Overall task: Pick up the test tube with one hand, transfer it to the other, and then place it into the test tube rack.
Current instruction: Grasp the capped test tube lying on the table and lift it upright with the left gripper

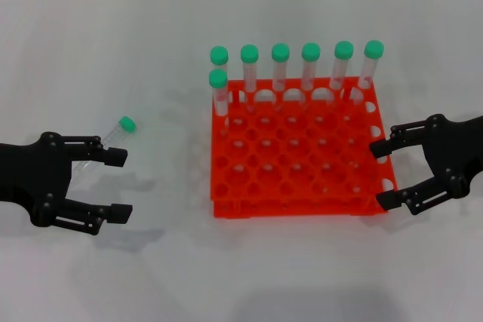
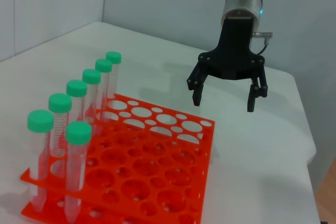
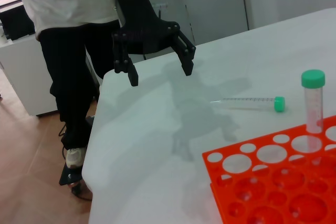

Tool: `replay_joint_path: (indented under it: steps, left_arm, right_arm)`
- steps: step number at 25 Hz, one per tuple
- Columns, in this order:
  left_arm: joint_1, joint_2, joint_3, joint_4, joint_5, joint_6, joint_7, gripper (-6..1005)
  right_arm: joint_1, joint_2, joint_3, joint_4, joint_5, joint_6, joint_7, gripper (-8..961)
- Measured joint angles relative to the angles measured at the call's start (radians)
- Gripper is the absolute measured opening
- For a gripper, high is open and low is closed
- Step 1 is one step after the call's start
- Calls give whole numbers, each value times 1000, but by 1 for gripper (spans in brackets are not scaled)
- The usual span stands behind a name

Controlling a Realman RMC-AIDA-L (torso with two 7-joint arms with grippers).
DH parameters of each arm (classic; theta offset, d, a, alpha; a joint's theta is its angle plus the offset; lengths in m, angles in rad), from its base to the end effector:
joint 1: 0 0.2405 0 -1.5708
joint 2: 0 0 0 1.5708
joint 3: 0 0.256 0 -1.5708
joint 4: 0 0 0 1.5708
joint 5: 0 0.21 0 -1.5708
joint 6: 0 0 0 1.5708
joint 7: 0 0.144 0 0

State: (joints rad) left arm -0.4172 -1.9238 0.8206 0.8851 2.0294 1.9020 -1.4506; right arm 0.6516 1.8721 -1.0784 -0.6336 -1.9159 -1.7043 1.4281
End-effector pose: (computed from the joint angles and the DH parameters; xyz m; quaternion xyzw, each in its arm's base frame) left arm -0.2792 0.2853 0.0727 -0.9767 -0.1513 -0.1507 0.0235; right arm 0.2351 0.3413 0.0308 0.9869 -0.1036 -0.1215 0.0222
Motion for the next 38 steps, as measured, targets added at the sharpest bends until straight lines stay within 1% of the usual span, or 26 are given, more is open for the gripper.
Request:
replay_joint_path:
  steps: [19,22,24,28,30,34,38]
  left_arm:
    - [-2,0,-1,0,0,-1,-1,875]
    - [-2,-3,-2,3,-9,2,-13,875]
    - [1,-10,-3,32,-23,7,-51,875]
    - [15,-38,-4,137,-28,-1,-178,875]
    - [19,-44,-4,180,-28,-6,-250,875]
    - [15,-45,-5,253,-23,-9,-413,876]
    - [6,-33,-6,310,23,-23,-586,876]
  right_arm:
    - [0,2,0,0,4,8,-3,873]
    - [0,2,0,0,4,8,-4,873]
    - [0,2,0,0,5,12,-4,873]
    - [-4,2,1,0,6,30,-5,873]
    - [-5,3,2,0,6,35,-6,873]
    - [-4,3,2,0,6,39,-7,873]
    - [-4,4,2,-2,6,57,-8,873]
